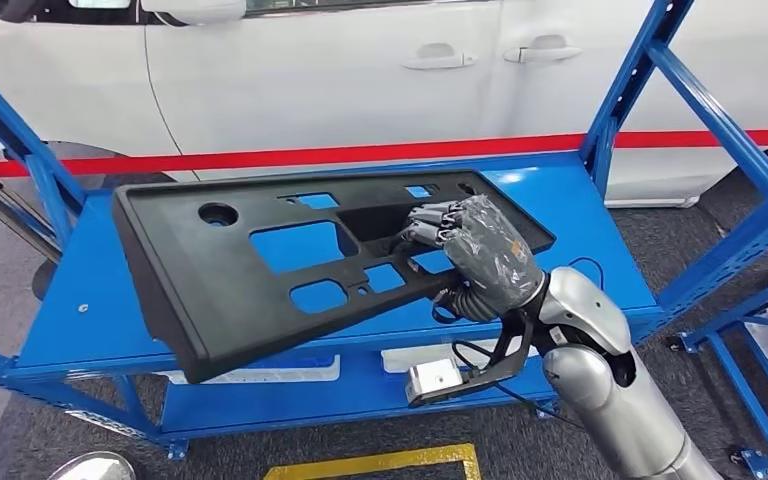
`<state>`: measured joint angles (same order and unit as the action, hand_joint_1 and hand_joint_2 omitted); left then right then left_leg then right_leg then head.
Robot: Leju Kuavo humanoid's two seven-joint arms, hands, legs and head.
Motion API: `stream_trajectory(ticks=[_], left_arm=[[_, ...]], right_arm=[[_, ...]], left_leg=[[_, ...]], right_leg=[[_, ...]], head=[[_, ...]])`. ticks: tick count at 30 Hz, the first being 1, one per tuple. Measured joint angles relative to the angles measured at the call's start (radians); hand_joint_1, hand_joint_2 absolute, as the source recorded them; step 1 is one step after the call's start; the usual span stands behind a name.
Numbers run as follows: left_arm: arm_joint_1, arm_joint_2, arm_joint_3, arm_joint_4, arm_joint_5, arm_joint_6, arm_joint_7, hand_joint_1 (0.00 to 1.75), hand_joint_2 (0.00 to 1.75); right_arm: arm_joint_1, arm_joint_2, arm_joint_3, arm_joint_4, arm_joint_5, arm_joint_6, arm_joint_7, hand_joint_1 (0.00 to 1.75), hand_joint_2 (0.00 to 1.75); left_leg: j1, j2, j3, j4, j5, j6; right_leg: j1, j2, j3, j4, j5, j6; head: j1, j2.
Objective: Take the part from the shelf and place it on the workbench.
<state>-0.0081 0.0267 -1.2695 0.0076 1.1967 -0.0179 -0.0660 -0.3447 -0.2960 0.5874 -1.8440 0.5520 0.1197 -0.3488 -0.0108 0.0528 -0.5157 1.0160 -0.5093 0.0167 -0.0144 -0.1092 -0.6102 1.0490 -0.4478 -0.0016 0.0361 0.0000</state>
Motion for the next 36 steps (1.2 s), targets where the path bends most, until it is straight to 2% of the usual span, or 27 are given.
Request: stream_trajectory(ticks=[1, 2, 3, 5, 6, 7, 8, 9, 10, 12, 14, 16, 18, 20, 21, 22, 23, 24, 25, 26, 28, 29, 30, 32, 33, 34, 36], left_arm=[[0.001, 0.000, -0.001, 0.000, 0.000, -0.001, 0.000, 0.00, 1.75], [0.001, -0.001, -0.001, 0.000, 0.001, -0.003, -0.001, 0.00, 1.75], [0.001, -0.002, -0.002, 0.000, 0.001, -0.005, -0.001, 0.00, 1.75], [-0.001, -0.003, -0.002, 0.000, 0.001, -0.008, -0.001, 0.00, 1.75], [-0.002, -0.003, -0.003, 0.000, 0.001, -0.008, -0.001, 0.00, 1.75], [-0.002, -0.003, -0.003, 0.000, 0.002, -0.008, -0.001, 0.00, 1.75], [-0.002, -0.003, -0.003, 0.000, 0.002, -0.008, -0.001, 0.00, 1.75], [-0.001, -0.004, -0.003, 0.000, 0.003, -0.008, -0.001, 0.00, 1.75], [0.000, -0.004, -0.003, 0.000, 0.003, -0.009, -0.001, 0.00, 1.75], [0.001, -0.006, -0.003, 0.000, 0.004, -0.009, 0.000, 0.00, 1.75], [0.002, -0.008, -0.004, 0.000, 0.004, -0.009, 0.000, 0.00, 1.75], [0.004, -0.008, -0.004, 0.000, 0.005, -0.009, 0.000, 0.00, 1.75], [0.004, -0.008, -0.004, 0.000, 0.006, -0.007, 0.000, 0.00, 1.75], [0.003, -0.008, -0.004, 0.000, 0.007, -0.006, 0.001, 0.00, 1.75], [0.002, -0.008, -0.005, 0.000, 0.007, -0.005, 0.001, 0.00, 1.75], [0.002, -0.008, -0.005, 0.000, 0.007, -0.004, 0.001, 0.00, 1.75], [0.002, -0.009, -0.006, 0.000, 0.007, -0.004, 0.001, 0.00, 1.75], [0.002, -0.009, -0.006, 0.000, 0.007, -0.003, 0.001, 0.00, 1.75], [0.001, -0.008, -0.007, 0.000, 0.008, -0.003, 0.001, 0.00, 1.75], [0.001, -0.008, -0.008, 0.000, 0.008, -0.002, 0.001, 0.00, 1.75], [0.000, -0.008, -0.011, 0.000, 0.008, -0.001, 0.001, 0.00, 1.75], [0.001, -0.008, -0.012, 0.000, 0.008, -0.001, 0.001, 0.00, 1.75], [0.002, -0.008, -0.012, 0.000, 0.009, -0.001, 0.001, 0.00, 1.75], [0.004, -0.009, -0.013, 0.000, 0.011, -0.001, 0.001, 0.00, 1.75], [0.003, -0.009, -0.013, 0.000, 0.012, -0.001, 0.001, 0.00, 1.75], [0.002, -0.010, -0.013, 0.000, 0.012, -0.001, 0.001, 0.00, 1.75], [0.000, -0.010, -0.013, 0.000, 0.013, -0.001, 0.001, 0.00, 1.75]], right_arm=[[-0.002, 0.000, 0.004, -0.001, -0.002, 0.000, 0.001, 1.75, 1.75], [-0.005, -0.001, 0.007, -0.002, -0.004, 0.000, 0.003, 1.75, 1.75], [-0.008, -0.002, 0.011, -0.004, -0.007, 0.000, 0.006, 1.75, 1.75], [-0.012, -0.007, 0.016, -0.004, -0.013, 0.000, 0.012, 1.75, 1.75], [-0.012, -0.009, 0.018, -0.003, -0.016, 0.000, 0.016, 1.75, 1.75], [-0.012, -0.012, 0.020, -0.002, -0.017, 0.000, 0.019, 1.75, 1.75], [-0.012, -0.015, 0.021, -0.001, -0.018, 0.000, 0.022, 1.75, 1.75], [-0.013, -0.016, 0.022, 0.002, -0.019, 0.000, 0.022, 1.75, 1.75], [-0.014, -0.018, 0.022, 0.004, -0.019, 0.000, 0.023, 1.75, 1.75], [-0.018, -0.020, 0.022, 0.007, -0.019, 0.000, 0.023, 1.75, 1.75], [-0.024, -0.020, 0.021, 0.009, -0.017, -0.001, 0.031, 1.75, 1.75], [-0.027, -0.021, 0.020, 0.014, -0.007, -0.002, 0.049, 1.75, 1.75], [-0.031, -0.021, 0.019, 0.020, 0.004, -0.004, 0.066, 1.75, 1.75], [-0.034, -0.021, 0.015, 0.028, 0.011, -0.006, 0.074, 1.75, 1.75], [-0.033, -0.021, 0.013, 0.033, 0.013, -0.007, 0.076, 1.75, 1.75], [-0.033, -0.021, 0.011, 0.038, 0.015, -0.008, 0.076, 1.75, 1.75], [-0.033, -0.021, 0.010, 0.043, 0.016, -0.008, 0.077, 1.75, 1.75], [-0.033, -0.021, 0.008, 0.049, 0.016, -0.009, 0.077, 1.75, 1.75], [-0.032, -0.021, 0.004, 0.054, 0.016, -0.009, 0.077, 1.75, 1.75], [-0.033, -0.021, 0.000, 0.058, 0.016, -0.009, 0.077, 1.75, 1.75], [-0.033, -0.021, -0.009, 0.065, 0.016, -0.009, 0.077, 1.75, 1.75], [-0.034, -0.021, -0.011, 0.068, 0.017, -0.009, 0.077, 1.75, 1.75], [-0.034, -0.021, -0.013, 0.070, 0.017, -0.010, 0.077, 1.75, 1.75], [-0.034, -0.021, -0.016, 0.075, 0.017, -0.011, 0.077, 1.75, 1.75], [-0.033, -0.022, -0.017, 0.077, 0.017, -0.011, 0.077, 1.75, 1.75], [-0.033, -0.022, -0.019, 0.079, 0.017, -0.012, 0.078, 1.75, 1.75], [-0.033, -0.023, -0.023, 0.083, 0.017, -0.012, 0.080, 1.75, 1.75]], left_leg=[[0.002, -0.009, -0.005, -0.005, 0.008, 0.007], [0.005, -0.018, -0.010, -0.010, 0.017, 0.014], [0.008, -0.027, -0.015, -0.015, 0.028, 0.022], [0.010, -0.041, -0.034, -0.017, 0.049, 0.035], [0.009, -0.050, -0.047, -0.016, 0.057, 0.040], [0.007, -0.058, -0.059, -0.013, 0.065, 0.042], [0.006, -0.067, -0.072, -0.008, 0.071, 0.042], [0.005, -0.075, -0.084, -0.002, 0.076, 0.041], [0.005, -0.082, -0.096, 0.004, 0.081, 0.040], [0.004, -0.092, -0.114, 0.016, 0.089, 0.035], [0.004, -0.097, -0.123, 0.020, 0.100, 0.025], [0.004, -0.100, -0.127, 0.016, 0.113, 0.012], [0.004, -0.093, -0.139, 0.033, 0.092, 0.001], [0.010, -0.076, -0.166, 0.113, 0.009, -0.009], [0.015, -0.069, -0.182, 0.173, -0.038, -0.014], [0.019, -0.065, -0.193, 0.232, -0.069, -0.020], [0.023, -0.062, -0.194, 0.272, -0.077, -0.025], [0.026, -0.060, -0.181, 0.282, -0.064, -0.029], [0.029, -0.059, -0.152, 0.259, -0.037, -0.031], [0.031, -0.057, -0.106, 0.203, -0.013, -0.032], [0.028, -0.056, -0.014, 0.072, -0.009, -0.028], [0.025, -0.057, 0.011, 0.026, -0.016, -0.024], [0.020, -0.058, 0.017, 0.006, -0.022, -0.019], [0.018, -0.059, 0.006, -0.005, -0.005, -0.002], [0.019, -0.057, 0.000, -0.008, 0.006, 0.008], [0.020, -0.056, -0.008, -0.012, 0.018, 0.019], [0.019, -0.054, -0.031, -0.012, 0.040, 0.032]], right_leg=[[0.000, -0.005, 0.000, -0.001, 0.002, 0.007], [-0.001, 0.004, -0.002, 0.003, -0.005, 0.013], [-0.001, 0.025, -0.008, 0.020, -0.027, 0.018], [-0.003, 0.081, -0.038, 0.111, -0.109, 0.023], [-0.002, 0.097, -0.057, 0.174, -0.151, 0.023], [-0.002, 0.103, -0.070, 0.228, -0.179, 0.023], [-0.001, 0.105, -0.070, 0.253, -0.185, 0.022], [-0.001, 0.105, -0.050, 0.239, -0.171, 0.021], [0.000, 0.106, -0.014, 0.190, -0.145, 0.018], [0.004, 0.112, 0.070, 0.055, -0.104, 0.008], [0.011, 0.118, 0.101, -0.010, -0.089, 0.000], [0.012, 0.116, 0.094, -0.016, -0.074, -0.009], [0.005, 0.108, 0.083, -0.026, -0.055, -0.020], [0.000, 0.100, 0.063, -0.031, -0.033, -0.029], [0.000, 0.098, 0.050, -0.030, -0.024, -0.031], [-0.001, 0.095, 0.035, -0.027, -0.015, -0.031], [-0.001, 0.092, 0.020, -0.023, -0.006, -0.028], [-0.001, 0.089, 0.005, -0.018, 0.001, -0.025], [-0.002, 0.087, -0.010, -0.013, 0.008, -0.022], [-0.003, 0.084, -0.023, -0.007, 0.014, -0.017], [-0.004, 0.080, -0.042, 0.002, 0.027, -0.005], [-0.005, 0.078, -0.046, 0.003, 0.034, 0.002], [-0.006, 0.077, -0.048, 0.000, 0.042, 0.009], [-0.009, 0.077, -0.051, -0.002, 0.052, 0.025], [-0.010, 0.082, -0.057, 0.008, 0.038, 0.031], [-0.010, 0.088, -0.066, 0.032, 0.005, 0.035], [-0.009, 0.100, -0.092, 0.136, -0.096, 0.036]], head=[[0.000, 0.000], [0.000, 0.000], [0.001, 0.000], [0.001, 0.000], [0.001, 0.000], [0.001, 0.000], [0.001, 0.000], [0.001, 0.000], [0.001, 0.000], [0.001, 0.000], [0.001, 0.000], [0.001, 0.000], [0.000, 0.000], [0.000, 0.000], [0.000, 0.000], [0.000, 0.000], [0.000, 0.000], [0.000, 0.000], [0.000, 0.000], [0.000, 0.000], [0.000, 0.000], [0.000, 0.000], [0.000, 0.000], [0.000, 0.000], [0.000, 0.000], [0.001, 0.000], [0.001, 0.000]])
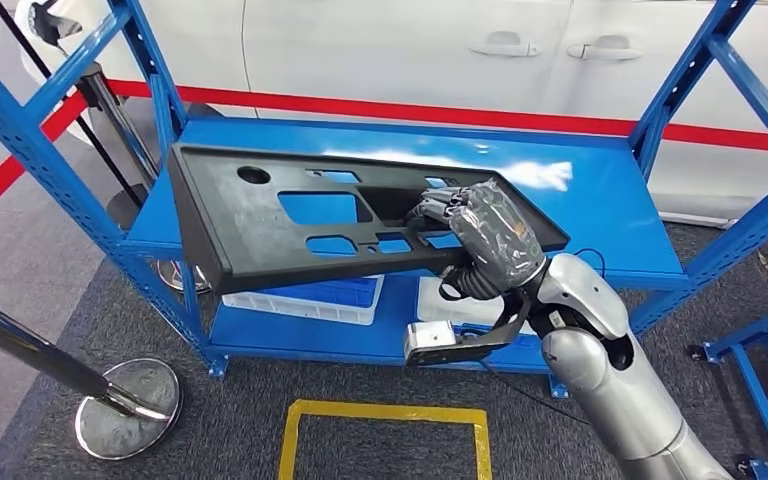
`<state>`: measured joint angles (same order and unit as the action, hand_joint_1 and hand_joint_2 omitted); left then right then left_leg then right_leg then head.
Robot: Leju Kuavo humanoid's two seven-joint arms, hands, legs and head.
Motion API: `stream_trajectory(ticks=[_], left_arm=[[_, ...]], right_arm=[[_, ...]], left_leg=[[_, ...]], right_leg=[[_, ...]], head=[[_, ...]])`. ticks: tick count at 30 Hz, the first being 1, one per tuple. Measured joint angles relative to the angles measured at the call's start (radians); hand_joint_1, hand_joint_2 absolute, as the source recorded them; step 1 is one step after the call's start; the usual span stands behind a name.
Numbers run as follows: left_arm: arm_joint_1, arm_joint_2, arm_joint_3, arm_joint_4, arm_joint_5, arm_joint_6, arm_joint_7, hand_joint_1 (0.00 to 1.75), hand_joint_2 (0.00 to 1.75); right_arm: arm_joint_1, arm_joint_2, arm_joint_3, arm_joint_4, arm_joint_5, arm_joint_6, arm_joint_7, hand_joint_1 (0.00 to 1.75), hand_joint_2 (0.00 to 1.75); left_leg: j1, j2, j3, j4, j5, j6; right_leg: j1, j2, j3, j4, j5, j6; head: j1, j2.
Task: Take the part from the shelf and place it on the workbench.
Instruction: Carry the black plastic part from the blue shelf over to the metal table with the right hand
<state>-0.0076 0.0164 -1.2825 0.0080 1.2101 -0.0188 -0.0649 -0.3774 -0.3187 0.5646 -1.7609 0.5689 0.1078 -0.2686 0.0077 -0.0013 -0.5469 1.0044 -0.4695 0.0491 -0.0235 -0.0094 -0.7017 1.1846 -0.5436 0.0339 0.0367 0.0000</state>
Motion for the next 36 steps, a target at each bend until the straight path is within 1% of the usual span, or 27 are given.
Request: stream_trajectory(ticks=[1, 2, 3, 4, 6, 8, 9, 11, 12, 14, 16, 17, 18, 19, 21, 23, 24, 26, 27, 28, 29, 31, 32, 33, 34, 35, 36], left_arm=[[0.000, 0.000, 0.000, 0.000, 0.000, 0.000, 0.000, 0.00, 1.75], [0.001, 0.000, 0.000, 0.000, 0.000, -0.001, 0.000, 0.00, 1.75], [0.002, 0.000, 0.000, 0.000, 0.001, -0.001, 0.000, 0.00, 1.75], [0.002, 0.000, 0.000, 0.000, 0.001, -0.003, -0.001, 0.00, 1.75], [0.003, -0.002, 0.000, 0.000, 0.001, -0.005, -0.003, 0.00, 1.75], [0.003, -0.004, 0.000, 0.000, 0.001, -0.006, -0.004, 0.00, 1.75], [0.003, -0.004, 0.000, 0.000, 0.001, -0.006, -0.005, 0.00, 1.75], [0.005, -0.004, 0.000, 0.000, 0.001, -0.006, -0.005, 0.00, 1.75], [0.006, -0.004, 0.000, 0.000, 0.001, -0.006, -0.005, 0.00, 1.75], [0.007, -0.003, 0.000, 0.000, 0.001, -0.006, -0.005, 0.00, 1.75], [0.007, -0.004, 0.000, 0.000, 0.000, -0.006, -0.005, 0.00, 1.75], [0.007, -0.004, -0.001, 0.000, -0.001, -0.006, -0.005, 0.00, 1.75], [0.007, -0.005, -0.001, 0.000, -0.003, -0.006, -0.005, 0.00, 1.75], [0.007, -0.005, -0.001, 0.000, -0.005, -0.006, -0.004, 0.00, 1.75], [0.006, -0.005, -0.003, 0.000, -0.009, -0.008, -0.002, 0.00, 1.75], [0.007, -0.005, -0.005, 0.000, -0.013, -0.011, 0.001, 0.00, 1.75], [0.008, -0.006, -0.005, 0.000, -0.015, -0.012, 0.002, 0.00, 1.75], [0.009, -0.007, -0.007, 0.000, -0.019, -0.012, 0.004, 0.00, 1.75], [0.008, -0.009, -0.007, 0.000, -0.020, -0.012, 0.005, 0.00, 1.75], [0.007, -0.011, -0.007, 0.000, -0.022, -0.012, 0.005, 0.00, 1.75], [0.006, -0.013, -0.007, 0.000, -0.024, -0.012, 0.005, 0.00, 1.75], [0.004, -0.016, -0.008, 0.000, -0.027, -0.012, 0.003, 0.00, 1.75], [0.005, -0.016, -0.008, 0.000, -0.028, -0.011, 0.001, 0.00, 1.75], [0.005, -0.017, -0.008, 0.000, -0.028, -0.011, -0.001, 0.00, 1.75], [0.005, -0.018, -0.008, 0.000, -0.029, -0.011, -0.003, 0.00, 1.75], [0.005, -0.020, -0.008, 0.000, -0.030, -0.011, -0.005, 0.00, 1.75], [0.005, -0.022, -0.008, 0.000, -0.030, -0.011, -0.007, 0.00, 1.75]], right_arm=[[0.000, 0.000, -0.002, 0.002, 0.000, 0.000, 0.002, 1.75, 1.75], [0.000, 0.000, -0.003, 0.005, 0.001, 0.000, 0.006, 1.75, 1.75], [0.000, 0.000, -0.004, 0.007, 0.001, 0.000, 0.009, 1.75, 1.75], [0.000, 0.000, -0.005, 0.010, 0.002, 0.000, 0.011, 1.75, 1.75], [-0.001, 0.000, -0.009, 0.014, 0.004, -0.001, 0.015, 1.75, 1.75], [-0.002, 0.000, -0.013, 0.016, 0.007, -0.003, 0.018, 1.75, 1.75], [-0.002, 0.000, -0.015, 0.017, 0.008, -0.004, 0.021, 1.75, 1.75], [-0.003, 0.000, -0.019, 0.021, 0.011, -0.006, 0.027, 1.75, 1.75], [-0.004, 0.000, -0.020, 0.022, 0.012, -0.007, 0.029, 1.75, 1.75], [-0.004, 0.000, -0.022, 0.024, 0.013, -0.008, 0.029, 1.75, 1.75], [-0.004, 0.001, -0.023, 0.025, 0.015, -0.008, 0.031, 1.75, 1.75], [-0.002, 0.001, -0.024, 0.027, 0.017, -0.009, 0.032, 1.75, 1.75], [0.002, 0.001, -0.024, 0.029, 0.020, -0.010, 0.033, 1.75, 1.75], [0.006, 0.001, -0.025, 0.031, 0.022, -0.011, 0.034, 1.75, 1.75], [0.015, 0.001, -0.028, 0.032, 0.028, -0.014, 0.039, 1.75, 1.75], [0.019, 0.001, -0.031, 0.032, 0.033, -0.020, 0.045, 1.75, 1.75], [0.021, 0.001, -0.033, 0.032, 0.035, -0.023, 0.047, 1.75, 1.75], [0.022, 0.002, -0.034, 0.033, 0.039, -0.027, 0.049, 1.75, 1.75], [0.023, 0.002, -0.035, 0.034, 0.040, -0.028, 0.049, 1.75, 1.75], [0.023, 0.002, -0.036, 0.036, 0.041, -0.029, 0.050, 1.75, 1.75], [0.023, 0.002, -0.038, 0.038, 0.041, -0.031, 0.052, 1.75, 1.75], [0.022, 0.002, -0.043, 0.042, 0.043, -0.033, 0.057, 1.75, 1.75], [0.021, 0.002, -0.045, 0.045, 0.044, -0.034, 0.062, 1.75, 1.75], [0.020, 0.002, -0.047, 0.048, 0.044, -0.035, 0.065, 1.75, 1.75], [0.019, 0.002, -0.050, 0.052, 0.045, -0.035, 0.067, 1.75, 1.75], [0.016, 0.002, -0.052, 0.056, 0.045, -0.035, 0.068, 1.75, 1.75], [0.012, 0.002, -0.054, 0.060, 0.045, -0.034, 0.068, 1.75, 1.75]], left_leg=[[-0.002, 0.000, -0.014, 0.002, 0.010, 0.003], [-0.004, 0.000, -0.030, 0.005, 0.020, 0.003], [-0.006, -0.001, -0.046, 0.009, 0.028, 0.003], [-0.007, -0.002, -0.061, 0.014, 0.035, 0.002], [-0.008, -0.004, -0.086, 0.025, 0.047, -0.002], [-0.010, -0.006, -0.100, 0.029, 0.061, -0.011], [-0.009, -0.007, -0.102, 0.028, 0.070, -0.017], [-0.008, -0.008, -0.106, 0.022, 0.084, -0.029], [-0.008, -0.008, -0.112, 0.027, 0.076, -0.036], [-0.007, -0.007, -0.135, 0.086, 0.010, -0.046], [-0.002, -0.005, -0.165, 0.206, -0.081, -0.054], [0.000, -0.005, -0.174, 0.262, -0.106, -0.058], [0.002, -0.005, -0.170, 0.294, -0.109, -0.060], [0.003, -0.005, -0.149, 0.289, -0.094, -0.061], [0.003, -0.004, -0.060, 0.179, -0.050, -0.054], [-0.002, -0.005, 0.022, 0.054, -0.043, -0.044], [-0.006, -0.006, 0.039, 0.021, -0.047, -0.040], [-0.010, -0.007, 0.036, 0.002, -0.036, -0.034], [-0.009, -0.005, 0.031, -0.005, -0.024, -0.028], [-0.006, -0.002, 0.025, -0.013, -0.012, -0.021], [-0.004, 0.000, 0.017, -0.019, 0.001, -0.013], [-0.003, 0.002, -0.004, -0.021, 0.022, -0.003], [-0.003, 0.003, -0.018, -0.019, 0.032, 0.000], [-0.004, 0.003, -0.034, -0.015, 0.041, -0.001], [-0.003, 0.001, -0.050, -0.010, 0.049, -0.002], [-0.002, -0.002, -0.065, -0.003, 0.056, -0.005], [-0.001, -0.006, -0.081, 0.004, 0.062, -0.009]], right_leg=[[0.000, 0.002, -0.011, 0.061, -0.040, 0.000], [0.001, 0.003, -0.014, 0.109, -0.058, -0.001], [0.001, 0.003, -0.005, 0.128, -0.053, -0.002], [0.001, 0.004, 0.022, 0.110, -0.030, -0.004], [0.003, 0.006, 0.114, -0.009, 0.010, -0.012], [0.008, 0.009, 0.186, -0.125, 0.013, -0.020], [0.012, 0.010, 0.199, -0.152, 0.009, -0.023], [0.011, 0.007, 0.193, -0.163, 0.024, -0.032], [0.009, 0.005, 0.188, -0.168, 0.033, -0.039], [0.003, -0.002, 0.170, -0.176, 0.055, -0.054], [0.006, -0.005, 0.145, -0.171, 0.074, -0.060], [0.006, -0.006, 0.130, -0.167, 0.082, -0.060], [0.007, -0.007, 0.115, -0.162, 0.089, -0.059], [0.007, -0.008, 0.100, -0.156, 0.095, -0.058], [0.007, -0.009, 0.075, -0.144, 0.106, -0.053], [0.008, -0.010, 0.060, -0.139, 0.118, -0.044], [0.007, -0.011, 0.057, -0.141, 0.126, -0.038], [0.005, -0.012, 0.053, -0.149, 0.146, -0.024], [0.004, -0.009, 0.050, -0.150, 0.146, -0.019], [0.004, -0.006, 0.044, -0.142, 0.130, -0.014], [0.004, -0.003, 0.035, -0.118, 0.098, -0.010], [0.002, 0.002, 0.007, -0.011, -0.001, -0.003], [0.001, 0.003, -0.006, 0.052, -0.037, 0.000], [0.000, 0.003, -0.009, 0.099, -0.053, 0.003], [-0.001, 0.004, 0.002, 0.117, -0.046, 0.006], [-0.003, 0.005, 0.031, 0.098, -0.023, 0.008], [-0.005, 0.011, 0.074, 0.048, 0.003, 0.008]], head=[[0.000, 0.000], [0.000, 0.000], [0.000, 0.000], [0.000, 0.000], [0.000, 0.000], [0.000, 0.000], [0.000, 0.000], [0.000, 0.000], [0.000, 0.000], [-0.001, 0.000], [-0.001, 0.000], [-0.001, 0.000], [-0.001, 0.000], [-0.001, 0.000], [-0.001, 0.000], [-0.001, 0.000], [-0.001, 0.000], [-0.001, 0.000], [0.000, 0.000], [0.000, 0.000], [0.000, 0.000], [0.000, 0.000], [0.000, 0.000], [0.000, 0.000], [0.000, 0.000], [0.000, 0.000], [0.000, 0.000]])
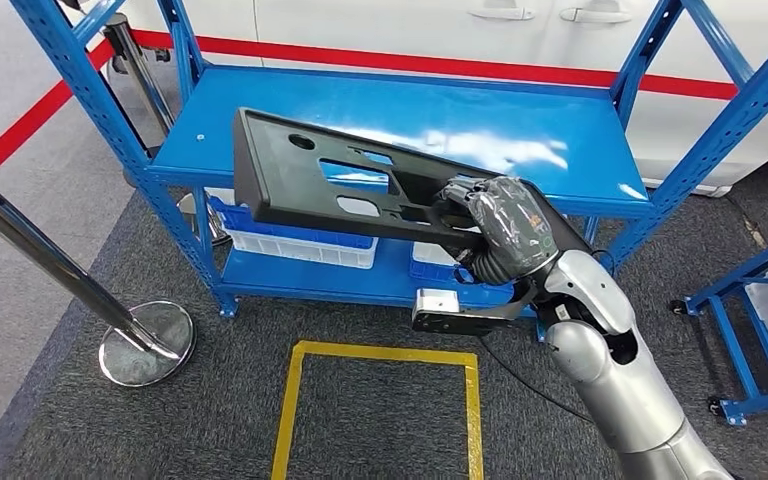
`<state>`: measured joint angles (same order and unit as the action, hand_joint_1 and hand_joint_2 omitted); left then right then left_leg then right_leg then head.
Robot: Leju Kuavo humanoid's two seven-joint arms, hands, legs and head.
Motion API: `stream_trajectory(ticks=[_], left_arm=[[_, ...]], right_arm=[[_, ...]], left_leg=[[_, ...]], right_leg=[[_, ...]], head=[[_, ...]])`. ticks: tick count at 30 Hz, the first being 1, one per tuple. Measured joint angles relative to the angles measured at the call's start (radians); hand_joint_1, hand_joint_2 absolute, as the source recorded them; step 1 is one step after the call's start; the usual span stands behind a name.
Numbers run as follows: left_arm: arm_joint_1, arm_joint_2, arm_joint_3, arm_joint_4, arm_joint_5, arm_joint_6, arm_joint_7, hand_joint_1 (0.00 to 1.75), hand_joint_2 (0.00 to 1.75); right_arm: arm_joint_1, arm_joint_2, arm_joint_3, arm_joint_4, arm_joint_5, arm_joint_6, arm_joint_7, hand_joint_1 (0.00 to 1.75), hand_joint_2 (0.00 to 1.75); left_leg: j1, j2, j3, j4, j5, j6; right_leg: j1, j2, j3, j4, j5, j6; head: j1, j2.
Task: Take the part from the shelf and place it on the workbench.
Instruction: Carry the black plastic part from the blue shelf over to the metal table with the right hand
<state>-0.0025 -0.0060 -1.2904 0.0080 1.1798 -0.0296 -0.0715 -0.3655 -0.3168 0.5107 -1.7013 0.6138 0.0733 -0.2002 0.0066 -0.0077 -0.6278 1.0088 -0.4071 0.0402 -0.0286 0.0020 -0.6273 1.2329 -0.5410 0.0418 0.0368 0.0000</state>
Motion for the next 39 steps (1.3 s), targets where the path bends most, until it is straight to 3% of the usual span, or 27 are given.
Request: stream_trajectory(ticks=[2, 3, 4, 6, 7, 9, 11, 12, 13, 14, 16, 18, 19, 20, 21, 23, 26, 27, 28, 30, 31, 33, 34, 35, 37, 38, 39], left_arm=[[-0.002, -0.004, 0.000, 0.000, -0.001, 0.000, -0.003, 0.00, 1.75], [-0.003, -0.005, 0.000, 0.000, -0.001, 0.000, -0.004, 0.00, 1.75], [-0.003, -0.006, 0.000, 0.000, -0.002, 0.000, -0.006, 0.00, 1.75], [-0.001, -0.007, 0.000, 0.000, -0.005, 0.001, -0.009, 0.00, 1.75], [0.000, -0.007, 0.000, 0.000, -0.006, 0.001, -0.011, 0.00, 1.75], [0.001, -0.009, 0.000, 0.000, -0.006, 0.002, -0.015, 0.00, 1.75], [0.001, -0.010, 0.000, 0.000, -0.006, 0.002, -0.017, 0.00, 1.75], [0.001, -0.010, 0.000, 0.000, -0.006, 0.002, -0.017, 0.00, 1.75], [0.001, -0.011, 0.000, 0.000, -0.006, 0.002, -0.017, 0.00, 1.75], [0.001, -0.011, 0.000, 0.000, -0.007, 0.002, -0.017, 0.00, 1.75], [0.002, -0.012, 0.000, 0.000, -0.007, 0.002, -0.018, 0.00, 1.75], [0.005, -0.012, -0.001, 0.000, -0.007, 0.002, -0.017, 0.00, 1.75], [0.008, -0.012, -0.001, 0.000, -0.008, 0.002, -0.018, 0.00, 1.75], [0.011, -0.012, -0.001, 0.000, -0.008, 0.002, -0.019, 0.00, 1.75], [0.014, -0.012, -0.001, 0.000, -0.007, 0.002, -0.020, 0.00, 1.75], [0.016, -0.015, -0.001, 0.000, -0.007, 0.002, -0.023, 0.00, 1.75], [0.009, -0.018, -0.001, 0.000, -0.007, 0.003, -0.025, 0.00, 1.75], [0.006, -0.019, -0.001, 0.000, -0.007, 0.003, -0.026, 0.00, 1.75], [0.005, -0.020, -0.001, 0.000, -0.007, 0.002, -0.026, 0.00, 1.75], [0.004, -0.021, 0.000, 0.000, -0.008, 0.002, -0.027, 0.00, 1.75], [0.004, -0.021, 0.000, 0.000, -0.008, 0.002, -0.029, 0.00, 1.75], [0.004, -0.022, 0.000, 0.000, -0.009, 0.002, -0.032, 0.00, 1.75], [0.004, -0.023, 0.000, 0.000, -0.010, 0.002, -0.033, 0.00, 1.75], [0.004, -0.024, 0.000, 0.000, -0.010, 0.002, -0.034, 0.00, 1.75], [0.007, -0.024, 0.000, 0.000, -0.012, 0.003, -0.035, 0.00, 1.75], [0.009, -0.024, 0.000, 0.001, -0.014, 0.003, -0.036, 0.00, 1.75], [0.009, -0.025, 0.000, 0.001, -0.015, 0.003, -0.040, 0.00, 1.75]], right_arm=[[-0.010, 0.000, -0.003, 0.005, 0.000, 0.000, 0.000, 1.75, 1.75], [-0.013, 0.000, -0.004, 0.007, 0.000, 0.000, 0.001, 1.75, 1.75], [-0.016, 0.000, -0.006, 0.009, 0.000, 0.000, 0.001, 1.75, 1.75], [-0.021, 0.001, -0.008, 0.014, -0.001, 0.000, 0.004, 1.75, 1.75], [-0.024, 0.001, -0.008, 0.016, -0.002, 0.000, 0.006, 1.75, 1.75], [-0.030, 0.003, -0.008, 0.020, -0.003, 0.001, 0.011, 1.75, 1.75], [-0.033, 0.005, -0.009, 0.023, -0.004, 0.001, 0.013, 1.75, 1.75], [-0.033, 0.005, -0.009, 0.025, -0.005, 0.001, 0.013, 1.75, 1.75], [-0.034, 0.006, -0.009, 0.027, -0.005, 0.001, 0.013, 1.75, 1.75], [-0.035, 0.007, -0.009, 0.028, -0.005, 0.001, 0.013, 1.75, 1.75], [-0.039, 0.008, -0.009, 0.030, -0.005, 0.001, 0.013, 1.75, 1.75], [-0.045, 0.009, -0.010, 0.031, -0.006, 0.001, 0.013, 1.75, 1.75], [-0.048, 0.010, -0.011, 0.031, -0.007, 0.002, 0.013, 1.75, 1.75], [-0.050, 0.010, -0.011, 0.031, -0.007, 0.002, 0.014, 1.75, 1.75], [-0.051, 0.010, -0.012, 0.031, -0.007, 0.003, 0.014, 1.75, 1.75], [-0.052, 0.011, -0.012, 0.034, -0.008, 0.005, 0.015, 1.75, 1.75], [-0.052, 0.010, -0.012, 0.039, -0.009, 0.006, 0.016, 1.75, 1.75], [-0.052, 0.009, -0.012, 0.041, -0.009, 0.007, 0.016, 1.75, 1.75], [-0.052, 0.009, -0.012, 0.043, -0.009, 0.007, 0.017, 1.75, 1.75], [-0.052, 0.009, -0.012, 0.045, -0.009, 0.007, 0.016, 1.75, 1.75], [-0.053, 0.009, -0.012, 0.046, -0.009, 0.007, 0.016, 1.75, 1.75], [-0.053, 0.009, -0.012, 0.046, -0.009, 0.007, 0.016, 1.75, 1.75], [-0.054, 0.010, -0.012, 0.046, -0.009, 0.007, 0.016, 1.75, 1.75], [-0.055, 0.010, -0.012, 0.046, -0.009, 0.008, 0.017, 1.75, 1.75], [-0.059, 0.010, -0.012, 0.047, -0.009, 0.008, 0.017, 1.75, 1.75], [-0.061, 0.011, -0.012, 0.047, -0.009, 0.008, 0.017, 1.75, 1.75], [-0.061, 0.011, -0.012, 0.047, -0.010, 0.009, 0.017, 1.75, 1.75]], left_leg=[[0.000, -0.010, -0.028, 0.016, 0.013, -0.011], [-0.001, -0.017, -0.036, 0.020, 0.022, -0.017], [-0.001, -0.023, -0.042, 0.020, 0.032, -0.023], [-0.002, -0.037, -0.049, 0.015, 0.048, -0.035], [-0.001, -0.035, -0.058, 0.022, 0.036, -0.040], [0.004, -0.016, -0.083, 0.088, -0.043, -0.052], [0.009, -0.001, -0.112, 0.215, -0.140, -0.065], [0.010, 0.000, -0.119, 0.274, -0.158, -0.070], [0.012, 0.001, -0.115, 0.312, -0.153, -0.073], [0.013, 0.002, -0.096, 0.317, -0.126, -0.075], [0.014, 0.021, -0.006, 0.230, -0.078, -0.071], [0.006, 0.052, 0.105, 0.078, -0.097, -0.061], [0.001, 0.060, 0.137, 0.026, -0.112, -0.054], [-0.004, 0.057, 0.148, -0.005, -0.119, -0.047], [-0.005, 0.048, 0.142, -0.013, -0.112, -0.038], [-0.003, 0.033, 0.122, -0.021, -0.085, -0.020], [-0.006, 0.010, 0.080, -0.020, -0.045, 0.004], [-0.009, 0.000, 0.062, -0.017, -0.033, 0.006], [-0.011, -0.011, 0.043, -0.012, -0.021, 0.006], [-0.012, -0.032, 0.004, 0.001, 0.000, 0.003], [-0.011, -0.042, -0.015, 0.010, 0.009, 0.001], [-0.011, -0.063, -0.047, 0.024, 0.027, -0.008], [-0.011, -0.073, -0.056, 0.028, 0.037, -0.014], [-0.010, -0.083, -0.062, 0.026, 0.048, -0.020], [-0.008, -0.101, -0.070, 0.020, 0.068, -0.032], [-0.008, -0.093, -0.079, 0.027, 0.058, -0.037], [-0.007, -0.074, -0.092, 0.052, 0.027, -0.042]], right_leg=[[-0.003, 0.034, 0.093, -0.131, 0.011, -0.005], [-0.002, 0.047, 0.121, -0.175, 0.007, -0.010], [0.000, 0.054, 0.132, -0.197, 0.000, -0.014], [0.001, 0.035, 0.121, -0.202, 0.013, -0.027], [-0.001, 0.024, 0.113, -0.204, 0.022, -0.037], [-0.003, 0.000, 0.092, -0.207, 0.044, -0.058], [0.001, -0.022, 0.067, -0.206, 0.064, -0.066], [0.003, -0.033, 0.052, -0.204, 0.074, -0.066], [0.005, -0.045, 0.037, -0.202, 0.084, -0.065], [0.006, -0.056, 0.022, -0.199, 0.093, -0.064], [0.008, -0.075, -0.004, -0.190, 0.108, -0.059], [0.010, -0.092, -0.018, -0.183, 0.120, -0.050], [0.010, -0.101, -0.020, -0.183, 0.128, -0.044], [0.009, -0.112, -0.022, -0.186, 0.138, -0.037], [0.007, -0.118, -0.024, -0.190, 0.145, -0.030], [0.004, -0.089, -0.033, -0.176, 0.118, -0.017], [0.006, -0.015, -0.067, -0.032, -0.026, -0.017], [0.007, -0.008, -0.077, 0.029, -0.058, -0.019], [0.008, -0.005, -0.077, 0.073, -0.065, -0.021], [0.008, -0.001, -0.036, 0.067, -0.019, -0.026], [0.007, 0.009, 0.008, 0.014, 0.005, -0.029], [0.007, 0.046, 0.097, -0.116, 0.004, -0.035], [0.008, 0.059, 0.125, -0.163, -0.008, -0.037], [0.010, 0.063, 0.134, -0.183, -0.017, -0.039], [0.009, 0.042, 0.124, -0.190, -0.003, -0.047], [0.007, 0.029, 0.115, -0.193, 0.006, -0.053], [0.005, 0.014, 0.104, -0.197, 0.018, -0.060]], head=[[-0.001, 0.000], [-0.001, 0.000], [-0.001, 0.000], [0.000, 0.000], [-0.001, 0.000], [-0.001, 0.000], [-0.001, 0.000], [-0.001, 0.000], [-0.001, 0.000], [-0.001, 0.000], [-0.001, 0.000], [-0.001, 0.000], [-0.001, 0.000], [-0.001, 0.000], [-0.001, 0.000], [0.000, 0.000], [0.000, 0.000], [0.000, 0.000], [0.000, 0.000], [-0.001, 0.000], [-0.001, 0.000], [-0.001, 0.000], [-0.001, 0.000], [-0.001, 0.000], [0.000, 0.000], [-0.001, 0.000], [-0.002, 0.000]])
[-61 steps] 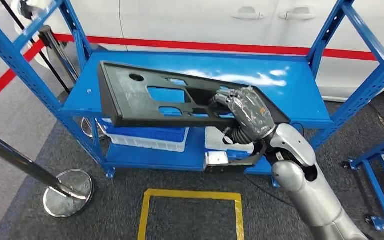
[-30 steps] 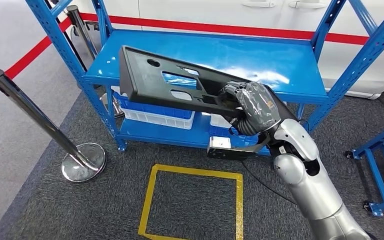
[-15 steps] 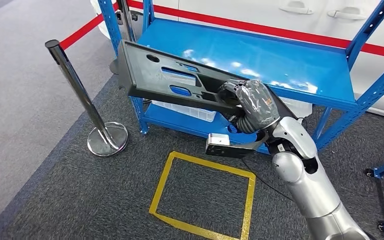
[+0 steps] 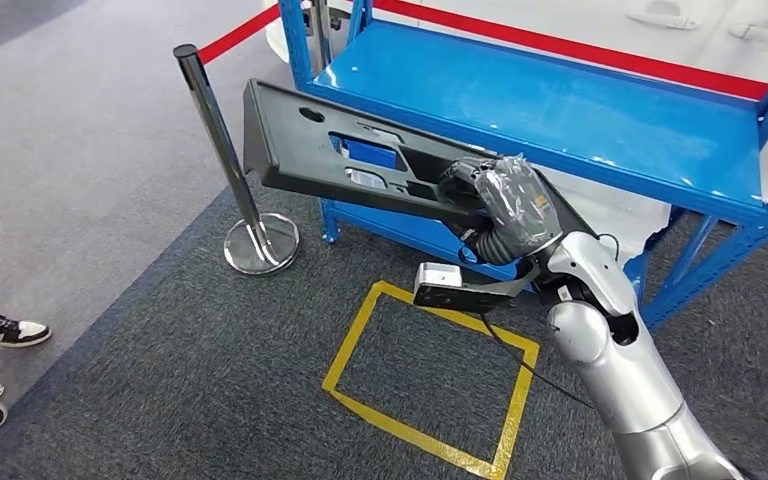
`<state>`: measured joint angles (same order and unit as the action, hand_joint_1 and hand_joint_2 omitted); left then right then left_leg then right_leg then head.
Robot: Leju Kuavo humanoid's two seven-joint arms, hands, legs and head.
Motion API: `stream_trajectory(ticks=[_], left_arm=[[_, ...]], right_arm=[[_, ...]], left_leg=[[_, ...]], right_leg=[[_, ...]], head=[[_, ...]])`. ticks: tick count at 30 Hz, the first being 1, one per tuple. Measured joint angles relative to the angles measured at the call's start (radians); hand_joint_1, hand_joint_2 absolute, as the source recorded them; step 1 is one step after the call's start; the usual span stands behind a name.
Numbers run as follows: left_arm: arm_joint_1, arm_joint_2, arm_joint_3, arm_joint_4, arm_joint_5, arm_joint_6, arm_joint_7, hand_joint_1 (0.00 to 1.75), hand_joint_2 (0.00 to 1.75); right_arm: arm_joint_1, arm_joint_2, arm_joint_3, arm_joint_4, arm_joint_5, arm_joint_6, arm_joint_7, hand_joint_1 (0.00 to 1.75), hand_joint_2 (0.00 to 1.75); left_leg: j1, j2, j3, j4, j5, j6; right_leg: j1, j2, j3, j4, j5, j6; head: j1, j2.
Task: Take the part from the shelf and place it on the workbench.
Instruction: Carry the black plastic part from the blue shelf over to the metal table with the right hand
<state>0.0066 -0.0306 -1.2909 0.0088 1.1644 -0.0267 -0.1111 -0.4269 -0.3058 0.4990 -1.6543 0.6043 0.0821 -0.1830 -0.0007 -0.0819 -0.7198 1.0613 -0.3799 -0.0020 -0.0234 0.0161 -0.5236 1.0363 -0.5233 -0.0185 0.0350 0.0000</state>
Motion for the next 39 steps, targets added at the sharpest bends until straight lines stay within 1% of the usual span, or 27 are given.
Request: stream_trajectory(ticks=[2, 3, 4, 6, 7, 8, 10, 11, 12, 13, 14, 15, 17, 19, 20, 21, 22, 24, 26, 28, 29, 31, 33, 35, 36, 37, 39], left_arm=[[0.000, -0.001, 0.000, 0.000, -0.004, -0.002, -0.014, 0.00, 1.75], [0.001, -0.001, 0.000, 0.000, -0.006, -0.003, -0.023, 0.00, 1.75], [0.002, -0.001, 0.000, 0.000, -0.008, -0.004, -0.030, 0.00, 1.75], [0.002, -0.001, 0.000, 0.000, -0.010, -0.005, -0.037, 0.00, 1.75], [0.003, -0.001, 0.000, 0.000, -0.009, -0.006, -0.038, 0.00, 1.75], [0.003, -0.001, 0.000, 0.000, -0.008, -0.007, -0.039, 0.00, 1.75], [0.008, -0.001, 0.000, 0.000, -0.006, -0.008, -0.038, 0.00, 1.75], [0.012, -0.001, 0.000, 0.000, -0.005, -0.008, -0.038, 0.00, 1.75], [0.016, -0.001, 0.000, 0.000, -0.004, -0.008, -0.038, 0.00, 1.75], [0.019, -0.001, 0.000, 0.000, -0.003, -0.009, -0.038, 0.00, 1.75], [0.021, -0.002, 0.000, 0.000, -0.002, -0.010, -0.039, 0.00, 1.75], [0.021, -0.003, 0.000, 0.000, -0.002, -0.012, -0.039, 0.00, 1.75], [0.019, -0.005, 0.000, 0.000, -0.003, -0.016, -0.039, 0.00, 1.75], [0.018, -0.005, 0.000, 0.000, -0.006, -0.021, -0.041, 0.00, 1.75], [0.018, -0.005, 0.000, 0.000, -0.009, -0.024, -0.042, 0.00, 1.75], [0.019, -0.005, 0.000, 0.000, -0.013, -0.025, -0.044, 0.00, 1.75], [0.019, -0.005, 0.000, 0.000, -0.017, -0.026, -0.046, 0.00, 1.75], [0.017, -0.005, 0.000, 0.000, -0.024, -0.025, -0.048, 0.00, 1.75], [0.016, -0.006, 0.000, 0.000, -0.027, -0.022, -0.048, 0.00, 1.75], [0.018, -0.005, 0.000, 0.000, -0.030, -0.019, -0.049, 0.00, 1.75], [0.020, -0.005, 0.000, 0.000, -0.032, -0.018, -0.049, 0.00, 1.75], [0.020, -0.004, 0.000, 0.000, -0.034, -0.014, -0.049, 0.00, 1.75], [0.019, -0.004, 0.000, 0.000, -0.036, -0.010, -0.049, 0.00, 1.75], [0.019, -0.004, 0.000, 0.000, -0.036, -0.006, -0.049, 0.00, 1.75], [0.019, -0.004, 0.000, 0.000, -0.037, -0.005, -0.049, 0.00, 1.75], [0.020, -0.004, 0.000, 0.000, -0.037, -0.005, -0.049, 0.00, 1.75], [0.020, -0.004, 0.000, 0.000, -0.040, -0.003, -0.049, 0.00, 1.75]], right_arm=[[-0.001, 0.000, 0.000, 0.000, 0.000, 0.000, 0.000, 1.75, 1.75], [-0.001, 0.000, 0.000, 0.000, 0.000, 0.000, 0.001, 1.75, 1.75], [-0.001, 0.000, 0.000, 0.000, 0.000, 0.000, 0.001, 1.75, 1.75], [0.000, -0.001, 0.000, 0.000, -0.001, 0.000, 0.001, 1.75, 1.75], [0.000, -0.001, 0.000, 0.000, -0.001, -0.001, 0.001, 1.75, 1.75], [0.000, 0.000, 0.000, 0.000, -0.001, -0.001, 0.001, 1.75, 1.75], [0.000, 0.000, -0.001, -0.002, -0.001, -0.001, 0.001, 1.75, 1.75], [0.000, 0.000, -0.002, -0.002, -0.001, -0.001, 0.001, 1.75, 1.75], [0.000, -0.001, -0.003, -0.002, -0.002, -0.001, 0.001, 1.75, 1.75], [0.000, -0.001, -0.003, -0.002, -0.002, -0.001, 0.001, 1.75, 1.75], [0.000, 0.000, -0.003, -0.002, -0.002, -0.001, 0.001, 1.75, 1.75], [0.001, -0.001, -0.003, -0.002, -0.002, -0.001, 0.001, 1.75, 1.75], [0.005, -0.003, -0.004, -0.002, -0.003, -0.002, 0.001, 1.75, 1.75], [0.013, -0.005, -0.004, -0.001, -0.003, -0.002, 0.001, 1.75, 1.75], [0.017, -0.005, -0.004, -0.001, -0.003, -0.002, 0.001, 1.75, 1.75], [0.020, -0.005, -0.005, -0.001, -0.004, -0.002, 0.001, 1.75, 1.75], [0.022, -0.006, -0.005, -0.001, -0.004, -0.002, 0.001, 1.75, 1.75], [0.022, -0.006, -0.006, -0.002, -0.005, -0.003, 0.001, 1.75, 1.75], [0.024, -0.006, -0.006, -0.002, -0.005, -0.003, 0.001, 1.75, 1.75], [0.026, -0.007, -0.007, -0.003, -0.005, -0.004, 0.001, 1.75, 1.75], [0.026, -0.006, -0.007, -0.003, -0.005, -0.004, 0.001, 1.75, 1.75], [0.026, -0.006, -0.007, -0.004, -0.005, -0.005, 0.001, 1.75, 1.75], [0.028, -0.006, -0.007, -0.005, -0.005, -0.006, 0.001, 1.75, 1.75], [0.030, -0.006, -0.007, -0.006, -0.005, -0.006, 0.001, 1.75, 1.75], [0.031, -0.006, -0.007, -0.006, -0.005, -0.006, 0.001, 1.75, 1.75], [0.031, -0.006, -0.007, -0.006, -0.005, -0.006, 0.001, 1.75, 1.75], [0.031, -0.006, -0.007, -0.006, -0.005, -0.006, 0.001, 1.75, 1.75]], left_leg=[[0.006, 0.053, -0.031, 0.102, -0.100, -0.011], [0.010, 0.067, -0.043, 0.167, -0.134, -0.017], [0.014, 0.074, -0.050, 0.223, -0.143, -0.023], [0.020, 0.079, -0.031, 0.266, -0.098, -0.031], [0.022, 0.088, 0.007, 0.234, -0.072, -0.032], [0.022, 0.107, 0.064, 0.170, -0.065, -0.030], [0.013, 0.145, 0.175, 0.020, -0.099, -0.016], [0.007, 0.153, 0.202, -0.028, -0.118, -0.007], [0.002, 0.146, 0.208, -0.051, -0.125, 0.003], [0.001, 0.136, 0.205, -0.059, -0.119, 0.015], [0.001, 0.124, 0.202, -0.066, -0.110, 0.024], [0.002, 0.114, 0.201, -0.072, -0.101, 0.033], [0.001, 0.095, 0.191, -0.075, -0.086, 0.048], [-0.002, 0.072, 0.175, -0.070, -0.077, 0.056], [-0.004, 0.059, 0.168, -0.066, -0.073, 0.057], [-0.005, 0.045, 0.162, -0.061, -0.071, 0.056], [-0.006, 0.031, 0.157, -0.055, -0.070, 0.055], [-0.006, 0.006, 0.144, -0.039, -0.071, 0.052], [-0.005, -0.014, 0.128, -0.028, -0.069, 0.043], [-0.004, -0.034, 0.117, -0.027, -0.062, 0.031], [-0.005, -0.030, 0.112, -0.023, -0.065, 0.026], [-0.006, 0.012, 0.085, 0.033, -0.099, 0.016], [0.001, 0.060, 0.029, 0.154, -0.160, 0.006], [0.009, 0.074, -0.014, 0.244, -0.187, -0.002], [0.012, 0.078, -0.011, 0.239, -0.173, -0.004], [0.015, 0.084, 0.014, 0.194, -0.145, -0.005], [0.012, 0.118, 0.092, 0.052, -0.088, -0.002]], right_leg=[[0.001, -0.026, -0.023, -0.004, 0.020, -0.009], [0.002, -0.040, -0.034, -0.003, 0.028, -0.009], [0.002, -0.053, -0.045, -0.002, 0.037, -0.008], [0.003, -0.080, -0.069, 0.000, 0.053, -0.003], [0.003, -0.093, -0.078, 0.001, 0.060, 0.000], [0.004, -0.104, -0.084, 0.003, 0.066, 0.004], [0.005, -0.125, -0.088, 0.005, 0.076, 0.015], [0.005, -0.136, -0.088, 0.004, 0.081, 0.022], [0.004, -0.148, -0.088, 0.002, 0.087, 0.029], [0.002, -0.155, -0.088, 0.000, 0.091, 0.036], [-0.001, -0.145, -0.090, 0.005, 0.086, 0.041], [-0.003, -0.121, -0.097, 0.023, 0.068, 0.045], [-0.004, -0.054, -0.136, 0.123, -0.001, 0.048], [-0.001, -0.025, -0.185, 0.247, -0.059, 0.047], [0.001, -0.020, -0.192, 0.273, -0.062, 0.046], [0.002, -0.017, -0.179, 0.258, -0.045, 0.044], [0.002, -0.010, -0.148, 0.206, -0.015, 0.041], [0.001, 0.029, -0.079, 0.078, 0.031, 0.032], [0.002, 0.054, -0.054, 0.020, 0.038, 0.027], [0.001, 0.037, -0.055, 0.013, 0.041, 0.022], [-0.001, 0.026, -0.053, 0.007, 0.044, 0.017], [-0.006, 0.001, -0.048, -0.003, 0.050, 0.009], [-0.002, -0.025, -0.048, -0.005, 0.052, 0.006], [0.000, -0.052, -0.050, -0.004, 0.051, 0.006], [0.000, -0.065, -0.050, -0.004, 0.051, 0.006], [-0.001, -0.077, -0.048, -0.004, 0.050, 0.007], [0.001, -0.099, -0.044, -0.004, 0.047, 0.014]], head=[[-0.002, 0.000], [-0.002, 0.000], [-0.002, 0.000], [-0.002, 0.000], [-0.002, 0.000], [-0.002, 0.000], [-0.002, 0.000], [-0.002, 0.000], [-0.002, 0.000], [-0.001, 0.000], [-0.001, 0.000], [-0.001, 0.000], [0.000, 0.000], [0.000, 0.000], [0.000, 0.000], [0.000, 0.000], [0.000, 0.000], [0.000, 0.000], [0.000, 0.000], [0.000, 0.000], [0.000, 0.000], [-0.002, 0.000], [-0.003, 0.000], [-0.003, 0.000], [-0.003, 0.000], [-0.003, 0.000], [-0.003, 0.000]])
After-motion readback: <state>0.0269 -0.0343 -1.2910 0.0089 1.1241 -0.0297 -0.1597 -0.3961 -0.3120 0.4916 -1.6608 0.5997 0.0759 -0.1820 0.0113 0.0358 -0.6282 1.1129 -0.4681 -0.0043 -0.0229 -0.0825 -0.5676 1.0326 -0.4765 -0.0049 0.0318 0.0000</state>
